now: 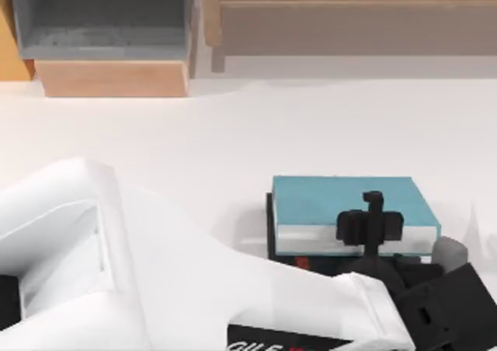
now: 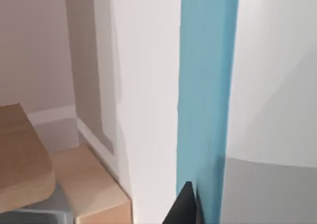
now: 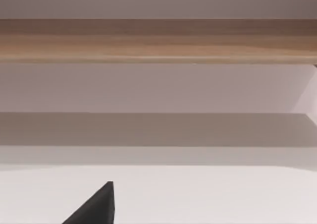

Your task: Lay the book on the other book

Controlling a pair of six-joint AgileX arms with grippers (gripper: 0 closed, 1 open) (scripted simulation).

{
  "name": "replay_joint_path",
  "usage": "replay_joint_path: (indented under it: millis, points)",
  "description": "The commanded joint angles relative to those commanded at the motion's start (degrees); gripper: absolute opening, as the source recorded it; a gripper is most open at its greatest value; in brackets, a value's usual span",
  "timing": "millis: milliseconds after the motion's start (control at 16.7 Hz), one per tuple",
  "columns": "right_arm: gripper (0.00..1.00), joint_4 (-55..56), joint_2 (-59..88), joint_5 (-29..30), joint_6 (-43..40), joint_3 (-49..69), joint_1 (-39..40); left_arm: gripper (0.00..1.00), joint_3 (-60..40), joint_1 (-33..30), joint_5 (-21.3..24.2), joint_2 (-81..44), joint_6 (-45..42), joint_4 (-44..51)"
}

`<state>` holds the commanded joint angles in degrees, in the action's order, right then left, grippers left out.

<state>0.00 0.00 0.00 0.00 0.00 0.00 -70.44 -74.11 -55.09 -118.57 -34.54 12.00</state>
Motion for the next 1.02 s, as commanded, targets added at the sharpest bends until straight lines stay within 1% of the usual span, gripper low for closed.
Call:
replay_joint_path:
  millis: [180,960,1020]
  points:
    - [1.00,0.0,0.0,0.0,0.0,0.0,0.0,0.00,0.0,0.0,0.0,0.0,0.0,0.0]
    - [1.00,0.0,0.0,0.0,0.0,0.0,0.0,0.98,0.0,0.0,0.0,0.0,0.0,0.0]
    - [1.00,0.0,0.0,0.0,0.0,0.0,0.0,1.00,0.0,0.0,0.0,0.0,0.0,0.0]
